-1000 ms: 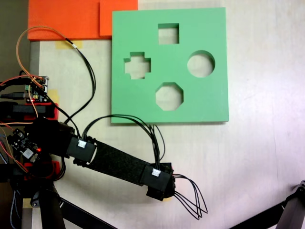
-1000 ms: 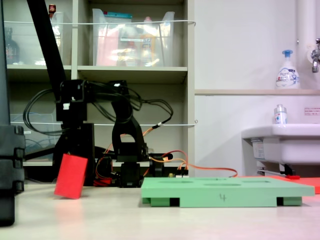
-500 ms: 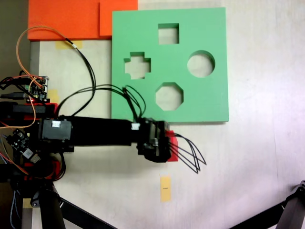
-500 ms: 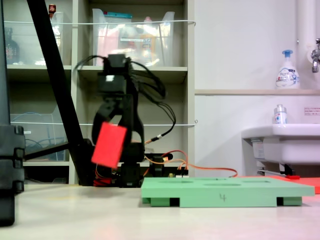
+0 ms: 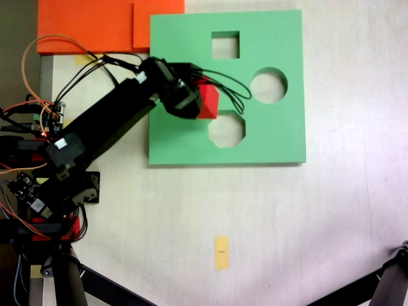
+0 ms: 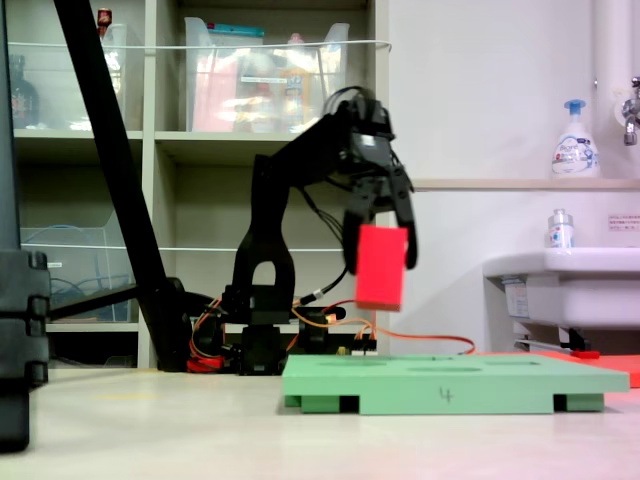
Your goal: Put the square block into the corresponding hole
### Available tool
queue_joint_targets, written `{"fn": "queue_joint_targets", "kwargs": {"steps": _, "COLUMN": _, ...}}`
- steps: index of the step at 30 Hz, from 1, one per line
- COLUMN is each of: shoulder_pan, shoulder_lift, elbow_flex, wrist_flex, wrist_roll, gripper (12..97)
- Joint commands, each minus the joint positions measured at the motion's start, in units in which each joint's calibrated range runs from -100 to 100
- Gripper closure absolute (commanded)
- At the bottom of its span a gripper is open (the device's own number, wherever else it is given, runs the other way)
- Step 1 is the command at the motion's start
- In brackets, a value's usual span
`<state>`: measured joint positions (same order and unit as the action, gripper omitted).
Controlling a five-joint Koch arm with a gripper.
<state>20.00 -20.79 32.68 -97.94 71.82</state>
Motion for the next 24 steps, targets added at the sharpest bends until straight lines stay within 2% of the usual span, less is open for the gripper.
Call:
{"fn": "queue_joint_targets", "kwargs": {"steps": 1, "shoulder_pan": 1.51, "shoulder_lift": 3.89, "elbow_flex": 8.4, "wrist_flex": -2.06, "wrist_roll": 2.69, "gripper": 87.9}}
{"fn": "queue_joint_targets", "kwargs": {"steps": 10, "shoulder_pan": 4.1, "shoulder_lift": 27.78, "elbow_flex": 33.12, "wrist_flex": -2.06, "wrist_roll": 4.79, "gripper": 87.9}}
{"fn": "queue_joint_targets", "kwargs": {"steps": 24, "shoulder_pan": 5.71, "shoulder_lift": 36.72, "elbow_flex": 34.22, "wrist_flex": -2.06, "wrist_roll": 9.38, "gripper": 88.2}}
